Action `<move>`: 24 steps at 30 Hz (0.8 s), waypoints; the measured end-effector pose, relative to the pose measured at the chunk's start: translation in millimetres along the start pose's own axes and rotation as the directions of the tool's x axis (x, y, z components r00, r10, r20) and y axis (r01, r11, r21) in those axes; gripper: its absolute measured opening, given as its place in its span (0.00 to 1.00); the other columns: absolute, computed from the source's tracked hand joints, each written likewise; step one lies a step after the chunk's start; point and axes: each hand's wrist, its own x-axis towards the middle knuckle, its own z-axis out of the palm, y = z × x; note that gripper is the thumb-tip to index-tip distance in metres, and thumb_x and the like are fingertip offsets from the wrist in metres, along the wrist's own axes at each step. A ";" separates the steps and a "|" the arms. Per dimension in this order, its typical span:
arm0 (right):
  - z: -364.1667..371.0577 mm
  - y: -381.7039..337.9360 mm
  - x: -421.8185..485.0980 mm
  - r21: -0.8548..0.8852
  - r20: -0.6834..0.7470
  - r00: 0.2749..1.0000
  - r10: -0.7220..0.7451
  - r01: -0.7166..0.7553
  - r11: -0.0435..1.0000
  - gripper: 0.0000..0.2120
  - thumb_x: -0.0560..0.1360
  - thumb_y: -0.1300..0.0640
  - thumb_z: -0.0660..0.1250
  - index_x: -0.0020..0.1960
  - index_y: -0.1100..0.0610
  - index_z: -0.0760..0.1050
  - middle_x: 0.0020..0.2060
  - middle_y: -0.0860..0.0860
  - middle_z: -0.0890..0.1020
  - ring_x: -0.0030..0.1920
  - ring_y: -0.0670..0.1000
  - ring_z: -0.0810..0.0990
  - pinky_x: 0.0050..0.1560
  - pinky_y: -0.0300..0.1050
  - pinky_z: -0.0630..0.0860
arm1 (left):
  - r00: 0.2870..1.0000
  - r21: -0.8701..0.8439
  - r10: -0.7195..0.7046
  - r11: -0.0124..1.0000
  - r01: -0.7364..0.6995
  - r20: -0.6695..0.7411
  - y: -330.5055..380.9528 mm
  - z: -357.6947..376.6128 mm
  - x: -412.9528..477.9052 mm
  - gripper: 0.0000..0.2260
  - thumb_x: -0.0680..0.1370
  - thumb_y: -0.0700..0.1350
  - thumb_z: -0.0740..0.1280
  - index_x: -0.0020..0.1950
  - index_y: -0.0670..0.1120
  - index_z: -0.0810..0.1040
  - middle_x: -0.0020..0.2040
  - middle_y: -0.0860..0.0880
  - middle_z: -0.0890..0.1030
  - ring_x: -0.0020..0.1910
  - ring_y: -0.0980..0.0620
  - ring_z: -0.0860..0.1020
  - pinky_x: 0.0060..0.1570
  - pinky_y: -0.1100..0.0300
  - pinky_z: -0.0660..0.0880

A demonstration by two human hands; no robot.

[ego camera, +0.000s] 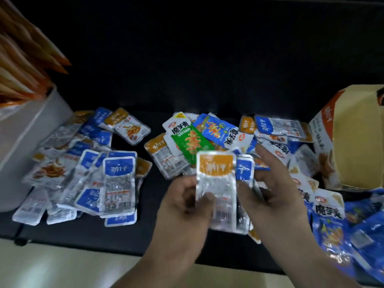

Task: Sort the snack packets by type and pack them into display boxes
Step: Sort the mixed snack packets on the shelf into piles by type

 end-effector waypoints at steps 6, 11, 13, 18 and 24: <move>39.9 -15.2 -1.5 -0.019 0.070 0.998 -0.003 0.005 1.000 0.28 0.80 0.61 0.70 0.64 0.28 0.74 0.53 0.31 0.83 0.49 0.34 0.82 0.46 0.35 0.78 | 0.988 0.134 0.058 0.990 -0.039 -0.142 -6.9 -22.1 3.1 0.12 0.77 0.40 0.73 0.54 0.57 0.80 0.50 0.59 0.85 0.49 0.61 0.83 0.45 0.72 0.76; 87.7 -27.2 -1.3 0.058 0.127 0.981 0.144 -0.152 0.987 0.16 0.79 0.47 0.68 0.58 0.25 0.76 0.51 0.22 0.77 0.51 0.27 0.76 0.62 0.34 0.68 | 0.983 -0.107 -0.122 0.988 0.108 -0.134 -2.3 -56.3 5.1 0.16 0.78 0.35 0.72 0.63 0.50 0.79 0.50 0.54 0.88 0.50 0.57 0.86 0.44 0.67 0.79; 100.6 -40.0 3.3 0.097 0.262 0.945 0.198 -0.230 0.968 0.15 0.67 0.34 0.67 0.54 0.24 0.78 0.52 0.22 0.74 0.49 0.26 0.70 0.65 0.39 0.64 | 0.971 -0.115 -0.139 0.986 0.118 -0.197 1.2 -77.6 10.5 0.18 0.76 0.35 0.75 0.60 0.53 0.81 0.49 0.54 0.88 0.50 0.55 0.86 0.47 0.63 0.81; 128.6 -49.4 17.4 -0.096 0.412 0.904 0.117 -0.085 0.992 0.13 0.73 0.42 0.74 0.55 0.29 0.76 0.53 0.27 0.79 0.56 0.29 0.75 0.59 0.35 0.70 | 0.916 -0.181 -0.146 0.980 0.082 -0.374 20.6 -142.5 36.9 0.16 0.76 0.36 0.76 0.57 0.54 0.81 0.38 0.64 0.85 0.38 0.65 0.84 0.43 0.57 0.83; 147.2 -48.4 28.0 -0.178 0.400 0.914 0.061 0.013 0.984 0.12 0.75 0.49 0.75 0.57 0.38 0.82 0.53 0.32 0.83 0.54 0.26 0.76 0.51 0.25 0.72 | 0.862 0.178 0.161 0.981 -0.084 -0.481 32.7 -191.7 72.5 0.08 0.77 0.41 0.74 0.51 0.54 0.83 0.43 0.53 0.86 0.45 0.49 0.84 0.48 0.44 0.82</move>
